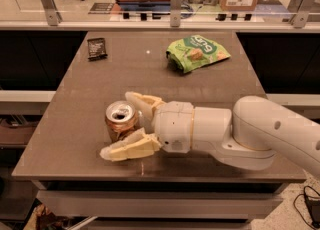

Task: Move orange can near rxbar chocolate

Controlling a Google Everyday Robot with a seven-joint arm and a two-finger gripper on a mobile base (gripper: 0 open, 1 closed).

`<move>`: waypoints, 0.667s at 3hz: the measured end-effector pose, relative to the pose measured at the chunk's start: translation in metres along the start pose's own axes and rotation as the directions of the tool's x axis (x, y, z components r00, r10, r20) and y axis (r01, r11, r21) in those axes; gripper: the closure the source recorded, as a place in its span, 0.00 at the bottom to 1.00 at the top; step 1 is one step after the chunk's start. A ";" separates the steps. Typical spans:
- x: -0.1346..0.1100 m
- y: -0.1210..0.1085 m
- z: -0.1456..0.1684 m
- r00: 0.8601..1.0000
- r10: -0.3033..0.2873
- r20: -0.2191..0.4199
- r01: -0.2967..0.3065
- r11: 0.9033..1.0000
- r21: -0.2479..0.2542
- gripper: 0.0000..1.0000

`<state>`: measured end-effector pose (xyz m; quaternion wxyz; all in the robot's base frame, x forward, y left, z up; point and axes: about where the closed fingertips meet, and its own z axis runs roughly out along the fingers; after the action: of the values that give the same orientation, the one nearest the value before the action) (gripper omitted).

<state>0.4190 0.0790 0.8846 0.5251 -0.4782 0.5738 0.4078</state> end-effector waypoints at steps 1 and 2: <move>-0.001 0.002 0.002 1.000 -0.005 0.000 0.005 1.000 -0.005 0.41; -0.003 0.003 0.003 1.000 -0.008 -0.001 0.008 1.000 -0.008 0.65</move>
Offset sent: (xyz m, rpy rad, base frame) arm -0.0011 0.0023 0.0007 0.0000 -0.0044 0.0053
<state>0.4167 0.0833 0.8866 0.5247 -0.4828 0.5703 0.4078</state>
